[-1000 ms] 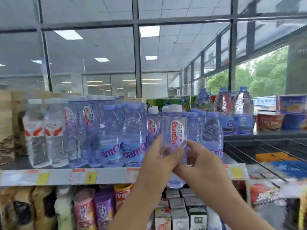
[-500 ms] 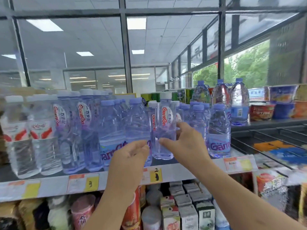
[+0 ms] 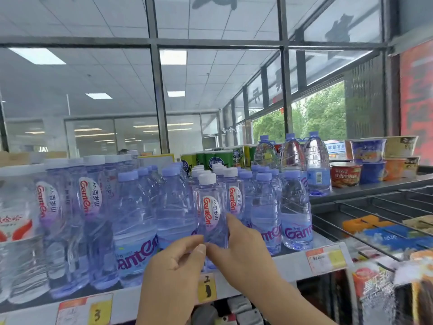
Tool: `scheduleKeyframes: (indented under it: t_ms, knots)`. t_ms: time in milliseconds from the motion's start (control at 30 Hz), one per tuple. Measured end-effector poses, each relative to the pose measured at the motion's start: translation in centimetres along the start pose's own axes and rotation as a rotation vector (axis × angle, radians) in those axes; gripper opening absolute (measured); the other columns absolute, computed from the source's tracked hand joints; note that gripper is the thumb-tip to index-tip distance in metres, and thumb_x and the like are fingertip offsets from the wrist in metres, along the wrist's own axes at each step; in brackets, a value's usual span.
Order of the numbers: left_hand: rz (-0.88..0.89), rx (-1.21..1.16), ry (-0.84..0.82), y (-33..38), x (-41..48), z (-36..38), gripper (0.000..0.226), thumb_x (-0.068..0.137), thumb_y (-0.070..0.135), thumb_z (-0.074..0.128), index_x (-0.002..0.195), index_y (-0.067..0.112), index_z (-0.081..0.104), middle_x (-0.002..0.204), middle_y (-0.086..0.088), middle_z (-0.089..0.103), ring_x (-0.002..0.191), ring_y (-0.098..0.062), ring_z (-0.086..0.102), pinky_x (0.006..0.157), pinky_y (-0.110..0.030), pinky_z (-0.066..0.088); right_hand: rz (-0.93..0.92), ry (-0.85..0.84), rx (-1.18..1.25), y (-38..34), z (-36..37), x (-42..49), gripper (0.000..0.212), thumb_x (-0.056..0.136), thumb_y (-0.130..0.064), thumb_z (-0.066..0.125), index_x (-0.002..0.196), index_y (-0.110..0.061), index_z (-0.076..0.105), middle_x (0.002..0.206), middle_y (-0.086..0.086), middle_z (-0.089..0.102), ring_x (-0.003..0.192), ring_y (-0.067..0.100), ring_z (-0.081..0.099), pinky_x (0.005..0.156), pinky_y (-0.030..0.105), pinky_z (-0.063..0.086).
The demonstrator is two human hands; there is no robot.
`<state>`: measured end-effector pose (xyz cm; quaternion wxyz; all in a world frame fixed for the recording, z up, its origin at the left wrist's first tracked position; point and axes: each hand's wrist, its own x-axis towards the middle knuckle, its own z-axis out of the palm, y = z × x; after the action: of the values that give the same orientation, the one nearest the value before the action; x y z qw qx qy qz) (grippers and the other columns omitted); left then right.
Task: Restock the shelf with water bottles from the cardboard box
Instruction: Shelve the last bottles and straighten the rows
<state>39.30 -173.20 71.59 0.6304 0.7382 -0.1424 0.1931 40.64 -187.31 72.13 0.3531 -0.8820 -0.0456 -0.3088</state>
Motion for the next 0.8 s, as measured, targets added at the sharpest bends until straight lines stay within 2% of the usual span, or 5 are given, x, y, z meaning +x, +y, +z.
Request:
scheduleKeyframes:
  t_ms: [167,333,500,633,800]
  knots:
    - [0.067,0.107,0.058,1.0,0.0,0.7,0.022,0.088,0.026,0.070,0.082,0.047,0.071,0.084,0.020,0.075,0.080,0.010,0.066,0.072,-0.012,0.048,-0.054,-0.048,0.050,0.6,-1.6,0.2,0.034,0.078,-0.063,0.061,0.108,-0.051,0.052,0.078,-0.021,0.060,0.074,-0.005,0.054,0.064,0.021,0.044]
    - [0.212,0.179,0.017,2.7,0.5,1.6,0.017,0.089,0.031,0.066,0.099,0.045,0.071,0.092,0.022,0.071,0.087,0.017,0.060,0.067,0.002,0.041,-0.132,0.233,0.018,-0.1,-5.9,3.4,0.037,0.094,-0.037,0.059,0.128,-0.022,0.063,0.092,-0.009,0.072,0.073,0.003,0.061,0.069,0.022,0.049]
    - [0.182,0.140,-0.027,2.2,0.8,2.7,0.023,0.090,0.028,0.067,0.111,0.036,0.073,0.081,0.022,0.071,0.081,0.010,0.064,0.066,-0.005,0.045,-0.195,0.167,-0.216,-2.1,-7.8,8.7,0.031,0.096,-0.016,0.053,0.123,-0.004,0.060,0.114,0.017,0.066,0.097,0.031,0.062,0.084,0.041,0.053]
    - [0.158,0.125,-0.025,0.7,0.5,3.0,0.024,0.089,0.025,0.068,0.107,0.040,0.073,0.082,0.024,0.071,0.078,0.008,0.066,0.069,-0.009,0.049,-0.136,-0.015,-0.280,-2.7,-7.3,10.7,0.034,0.099,-0.020,0.048,0.128,-0.005,0.055,0.116,0.017,0.065,0.086,0.031,0.066,0.082,0.045,0.056]
    - [0.138,0.120,-0.025,-0.4,0.5,2.7,0.021,0.088,0.027,0.068,0.100,0.043,0.074,0.082,0.014,0.073,0.079,-0.006,0.069,0.075,-0.042,0.060,-0.091,-0.018,-0.252,-2.6,-7.2,11.3,0.034,0.096,-0.021,0.052,0.118,0.003,0.063,0.108,0.022,0.069,0.082,0.033,0.070,0.080,0.046,0.057]
